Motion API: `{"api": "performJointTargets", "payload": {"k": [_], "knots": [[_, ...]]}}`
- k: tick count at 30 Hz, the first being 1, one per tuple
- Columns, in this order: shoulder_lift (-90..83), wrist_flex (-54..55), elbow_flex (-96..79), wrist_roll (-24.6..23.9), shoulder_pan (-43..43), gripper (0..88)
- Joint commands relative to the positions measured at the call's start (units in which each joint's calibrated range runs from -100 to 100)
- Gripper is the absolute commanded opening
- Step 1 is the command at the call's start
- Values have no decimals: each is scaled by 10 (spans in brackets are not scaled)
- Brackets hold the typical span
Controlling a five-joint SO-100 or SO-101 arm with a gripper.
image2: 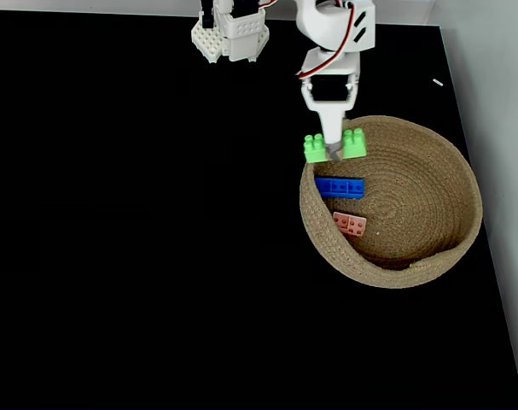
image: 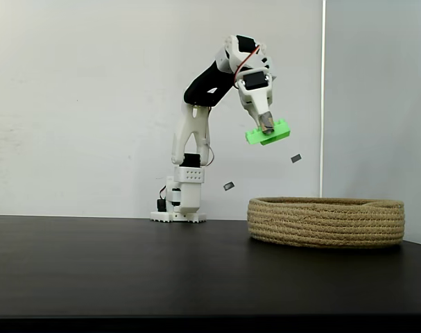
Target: Place the lego blocks in the tray
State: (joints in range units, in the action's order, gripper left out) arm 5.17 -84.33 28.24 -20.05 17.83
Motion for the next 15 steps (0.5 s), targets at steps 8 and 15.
{"api": "performJointTargets", "payload": {"k": [8, 15], "knots": [[-75, 37, -97, -37, 3, 377], [-143, 66, -215, -19, -78, 257]]}}
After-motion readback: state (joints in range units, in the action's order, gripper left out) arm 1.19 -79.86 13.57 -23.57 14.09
